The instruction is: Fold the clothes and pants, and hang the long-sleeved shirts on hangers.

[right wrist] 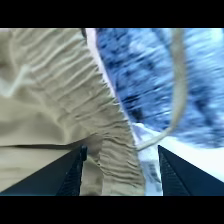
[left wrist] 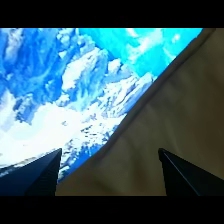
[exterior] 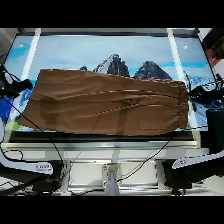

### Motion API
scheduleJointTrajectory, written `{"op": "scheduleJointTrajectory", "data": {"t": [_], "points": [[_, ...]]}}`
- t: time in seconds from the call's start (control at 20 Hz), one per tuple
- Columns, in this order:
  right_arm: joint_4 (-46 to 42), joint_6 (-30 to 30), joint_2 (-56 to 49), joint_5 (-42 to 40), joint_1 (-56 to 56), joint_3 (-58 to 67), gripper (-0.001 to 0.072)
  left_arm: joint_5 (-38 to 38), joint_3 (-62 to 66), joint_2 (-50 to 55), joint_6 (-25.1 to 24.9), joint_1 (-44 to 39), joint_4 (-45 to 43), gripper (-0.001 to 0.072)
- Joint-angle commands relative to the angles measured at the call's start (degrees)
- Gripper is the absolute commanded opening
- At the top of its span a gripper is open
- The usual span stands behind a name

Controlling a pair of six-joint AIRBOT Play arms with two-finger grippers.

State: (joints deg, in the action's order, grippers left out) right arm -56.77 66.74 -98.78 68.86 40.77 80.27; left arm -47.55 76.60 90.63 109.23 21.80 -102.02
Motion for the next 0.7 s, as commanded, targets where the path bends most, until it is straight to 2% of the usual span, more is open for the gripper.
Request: {"op": "scheduleJointTrajectory", "data": {"t": [0.0,0.05,0.1,0.15,0.2,0.25,0.3,0.45,0.65], "points": [[-1.6,1.4,4.2,6.3,2.9,3.7,0.0504,0.0,0.0,-7.0,-0.6,1.3,-6.0,0.0693],[-2.4,1.4,5.9,8.8,4.0,4.7,0.0444,-0.2,0.0,-10.0,-0.6,2.3,-6.0,0.0586],[-3.5,1.3,8.1,12.0,5.5,5.4,0.0354,-1.1,0.0,-12.7,-2.4,3.1,-6.0,0.0353],[-5.3,1.1,9.9,15.5,6.9,5.4,0.0272,-2.6,0.0,-15.4,-7.8,3.8,-6.0,0.0080],[-8.2,1.2,11.6,19.4,8.5,5.3,0.0199,-4.2,0.0,-17.5,-12.9,4.6,-6.0,0.0012],[-9.3,1.4,13.0,22.4,10.1,4.9,0.0125,-6.1,0.0,-19.1,-15.2,5.7,-6.0,0.0013],[-8.7,1.9,14.9,23.7,12.1,3.6,0.0031,-8.8,0.0,-20.5,-15.2,7.3,-5.9,0.0013],[-2.5,1.7,23.9,18.6,17.2,-6.1,0.0029,-13.0,-3.3,-25.1,-16.7,12.3,-5.7,0.0012],[1.4,-0.3,36.3,14.1,18.9,-26.1,0.0028,-8.6,-16.9,-34.8,-20.3,19.6,-0.3,0.0010]]}}
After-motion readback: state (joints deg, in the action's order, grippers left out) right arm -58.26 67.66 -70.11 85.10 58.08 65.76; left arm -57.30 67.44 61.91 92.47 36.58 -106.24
